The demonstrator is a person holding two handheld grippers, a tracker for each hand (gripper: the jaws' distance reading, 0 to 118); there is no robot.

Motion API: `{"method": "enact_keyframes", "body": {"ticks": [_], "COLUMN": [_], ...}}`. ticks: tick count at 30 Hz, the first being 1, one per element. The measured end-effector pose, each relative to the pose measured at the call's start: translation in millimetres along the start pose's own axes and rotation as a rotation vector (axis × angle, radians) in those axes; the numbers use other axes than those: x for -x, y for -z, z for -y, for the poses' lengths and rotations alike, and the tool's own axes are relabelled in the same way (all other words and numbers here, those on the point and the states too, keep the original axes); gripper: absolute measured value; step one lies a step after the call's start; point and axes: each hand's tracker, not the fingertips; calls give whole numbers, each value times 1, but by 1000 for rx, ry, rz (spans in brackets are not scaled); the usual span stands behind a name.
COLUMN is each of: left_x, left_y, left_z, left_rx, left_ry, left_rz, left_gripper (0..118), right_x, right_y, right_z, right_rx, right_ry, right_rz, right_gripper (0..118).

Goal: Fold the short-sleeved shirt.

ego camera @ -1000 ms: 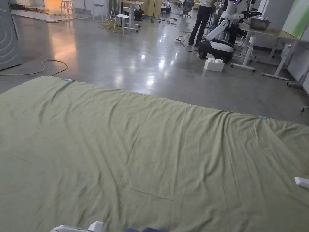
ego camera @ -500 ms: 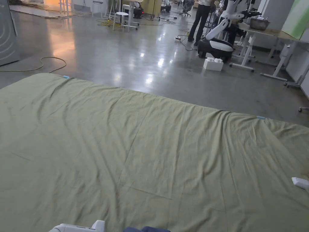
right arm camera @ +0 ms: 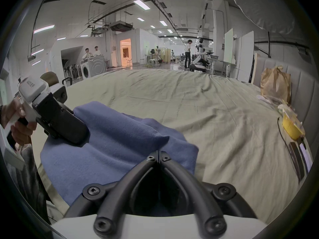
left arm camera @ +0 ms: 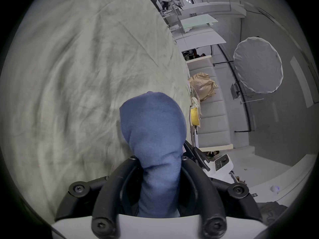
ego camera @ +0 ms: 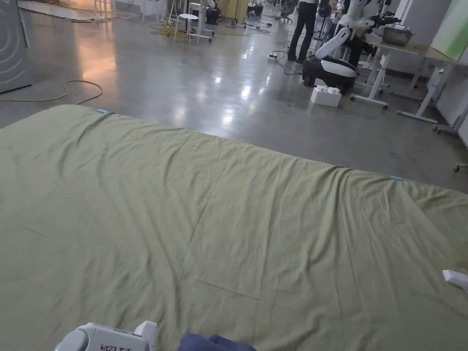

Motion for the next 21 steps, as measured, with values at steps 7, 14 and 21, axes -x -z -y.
{"method": "enact_keyframes", "body": {"ticks": [7,14,21], "left_x": [-9,-4,3], "left_y": [-73,-175,-254], "left_z": [-14,-33,-56], "left_rx": [-61,-145,-175], "left_ry": [17,15,-18], "left_rz": [-112,-285,-445], "left_gripper": [28,28,28], "right_x": [-34,-98,-135], "right_y": [-8,-18,-35], "right_z": [-44,-101,-131], "right_rx": [-82,-190,-265], "right_ry": [37,78,93], "right_rz": [76,204,288], "right_gripper": [1,1,1]}}
